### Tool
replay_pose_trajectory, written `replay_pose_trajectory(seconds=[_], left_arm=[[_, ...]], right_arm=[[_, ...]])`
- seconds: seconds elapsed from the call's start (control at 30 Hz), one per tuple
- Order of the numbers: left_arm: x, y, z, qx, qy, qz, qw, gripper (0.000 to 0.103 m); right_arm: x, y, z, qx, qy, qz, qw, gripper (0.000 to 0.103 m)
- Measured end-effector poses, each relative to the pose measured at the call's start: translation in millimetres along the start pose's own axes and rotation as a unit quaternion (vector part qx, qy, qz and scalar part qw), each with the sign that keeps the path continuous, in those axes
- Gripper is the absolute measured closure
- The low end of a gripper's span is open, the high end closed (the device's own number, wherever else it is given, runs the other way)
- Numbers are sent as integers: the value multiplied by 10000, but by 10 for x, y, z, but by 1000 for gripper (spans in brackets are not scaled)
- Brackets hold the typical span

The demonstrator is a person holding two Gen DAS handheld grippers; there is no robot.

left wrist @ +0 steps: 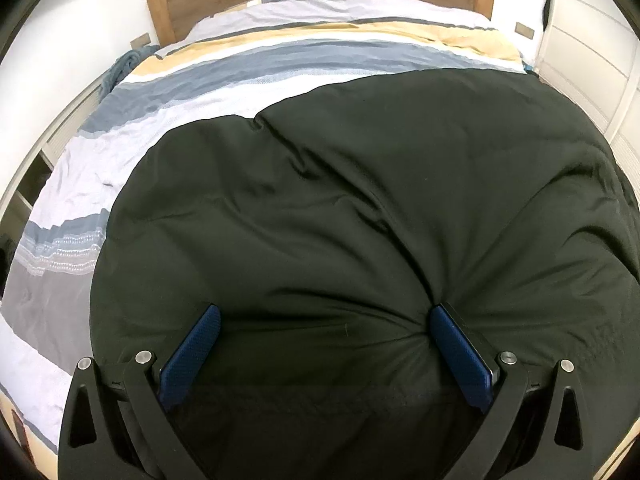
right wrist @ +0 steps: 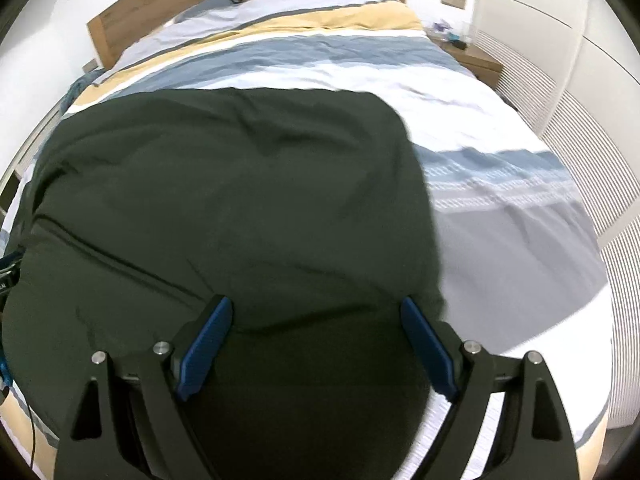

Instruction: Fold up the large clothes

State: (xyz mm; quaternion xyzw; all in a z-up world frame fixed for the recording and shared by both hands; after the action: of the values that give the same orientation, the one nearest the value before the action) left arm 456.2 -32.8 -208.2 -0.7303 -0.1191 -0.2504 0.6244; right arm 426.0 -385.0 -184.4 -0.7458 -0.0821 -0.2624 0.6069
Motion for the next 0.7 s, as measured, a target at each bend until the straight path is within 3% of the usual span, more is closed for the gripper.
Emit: replay_pose_trajectory(seconds=[0.13,0.23,0.33,0.47,0.53,0.7], left_arm=[[6,-36,28,-120,4,128,9998,0],[-9,-284,155,-133,-197,-243,9994,0],[-135,-463,334,-246,-408,-454,9978,0],[-386,-365,547,-489,-788,-235,9954,1],[-446,-333,557,-510,-752,-158,9957,0],[-417,-404,589,-396,-705,-20,9967,0]], right_arm=[[-76,-49,-190,-163,134,79,9997,17],[-99,-129,-268,-390,160,114,9990,17],[-115,-293,-216,-134,166,22,9998,17],[-200,-476,107,331,-84,-113,9994,17],[-259,-474,298,512,-261,-95,9983,17],[-309,-336,390,552,-288,42,9981,17]])
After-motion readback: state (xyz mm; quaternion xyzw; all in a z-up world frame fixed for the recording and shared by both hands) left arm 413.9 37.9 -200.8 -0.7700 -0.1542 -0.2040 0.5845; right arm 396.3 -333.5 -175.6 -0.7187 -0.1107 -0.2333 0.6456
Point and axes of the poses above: each gripper's, at about its wrist camera, not at the fingertips, and y roughly the way its jaws point, z to its left, x to its top, the point moved 2 cm from there along y, roughly the way its jaws point, and after that the axes turned 10 degrees about -x, right-handed, at the moved point
